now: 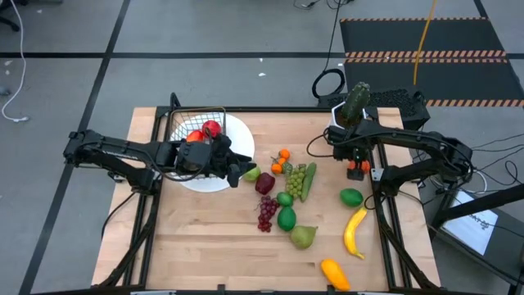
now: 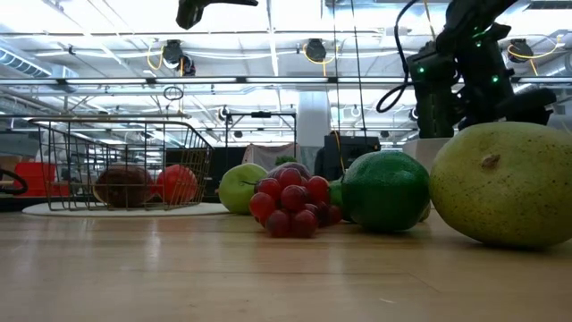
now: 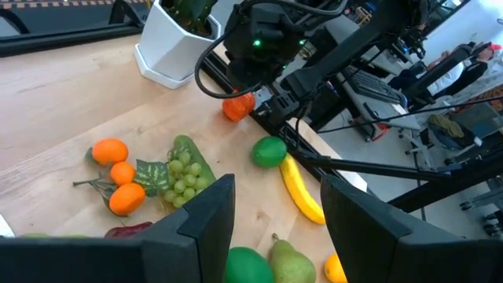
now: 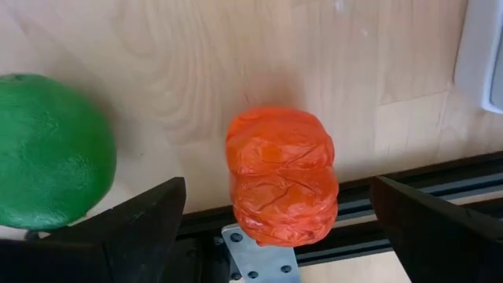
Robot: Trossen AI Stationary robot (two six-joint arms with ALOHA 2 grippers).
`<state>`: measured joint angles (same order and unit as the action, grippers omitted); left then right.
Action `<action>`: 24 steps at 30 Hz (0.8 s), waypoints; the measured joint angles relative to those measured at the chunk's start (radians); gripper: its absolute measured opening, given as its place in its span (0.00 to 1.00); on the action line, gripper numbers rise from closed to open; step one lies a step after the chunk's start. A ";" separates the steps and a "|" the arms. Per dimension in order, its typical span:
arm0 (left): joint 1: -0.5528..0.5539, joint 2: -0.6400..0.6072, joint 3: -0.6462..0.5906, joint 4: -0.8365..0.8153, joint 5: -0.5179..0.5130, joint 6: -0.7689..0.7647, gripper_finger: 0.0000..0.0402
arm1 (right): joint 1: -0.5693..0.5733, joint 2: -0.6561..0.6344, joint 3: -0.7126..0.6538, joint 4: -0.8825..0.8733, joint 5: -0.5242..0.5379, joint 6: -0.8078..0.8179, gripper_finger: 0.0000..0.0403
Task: Build produce basket
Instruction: Put the orange pumpkin into the wire basket
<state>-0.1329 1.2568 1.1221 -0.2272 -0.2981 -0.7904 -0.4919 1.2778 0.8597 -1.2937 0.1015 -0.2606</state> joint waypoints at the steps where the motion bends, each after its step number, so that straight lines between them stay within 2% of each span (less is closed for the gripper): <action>1: 0.000 0.000 0.000 0.000 0.000 0.000 0.47 | 0.000 0.000 -0.001 0.002 0.000 -0.005 0.98; 15: 0.000 0.000 0.000 -0.006 -0.001 0.015 0.47 | 0.000 0.000 -0.092 0.043 0.001 -0.071 0.97; 24: 0.000 0.000 0.000 -0.006 -0.001 0.018 0.47 | 0.000 0.000 -0.114 0.063 0.005 -0.048 0.84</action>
<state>-0.1333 1.2568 1.1217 -0.2333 -0.2993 -0.7727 -0.4915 1.2778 0.7456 -1.2304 0.1061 -0.3089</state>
